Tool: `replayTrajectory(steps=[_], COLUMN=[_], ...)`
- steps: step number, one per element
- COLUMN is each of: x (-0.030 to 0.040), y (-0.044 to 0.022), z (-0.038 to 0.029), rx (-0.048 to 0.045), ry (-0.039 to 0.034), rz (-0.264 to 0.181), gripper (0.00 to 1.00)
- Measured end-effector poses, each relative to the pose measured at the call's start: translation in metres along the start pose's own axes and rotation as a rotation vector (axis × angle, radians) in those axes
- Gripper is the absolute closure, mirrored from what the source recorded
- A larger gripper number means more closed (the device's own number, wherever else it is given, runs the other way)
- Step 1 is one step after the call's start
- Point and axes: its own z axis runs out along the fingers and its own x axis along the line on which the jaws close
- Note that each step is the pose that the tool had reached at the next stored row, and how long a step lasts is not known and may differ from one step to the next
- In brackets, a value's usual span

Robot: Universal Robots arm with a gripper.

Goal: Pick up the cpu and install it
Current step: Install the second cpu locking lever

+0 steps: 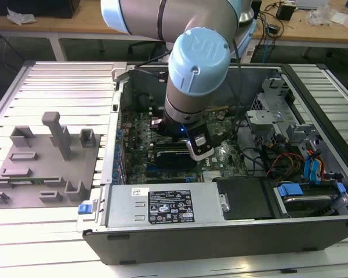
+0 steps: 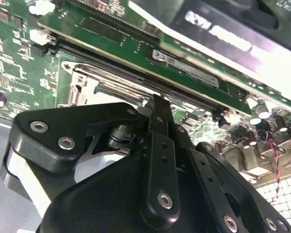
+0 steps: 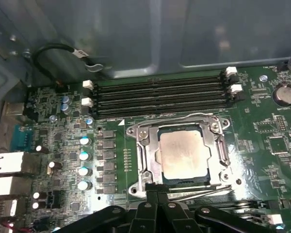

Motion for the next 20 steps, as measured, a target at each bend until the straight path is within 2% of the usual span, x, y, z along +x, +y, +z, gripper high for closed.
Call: replayTrajectory(steps=[9, 17, 20], x=[-0.0170, -0.0188, -0.0187], y=[0.0017, 0.0003, 0.0002], z=[-0.0002, -0.0009, -0.0057], rx=[0.0000, -0.0008, -0.0011], ry=[-0.0050, -0.0056, -0.0056], rz=[0.014, 0.015, 0.016], gripper=[0.89, 0.89, 0.89])
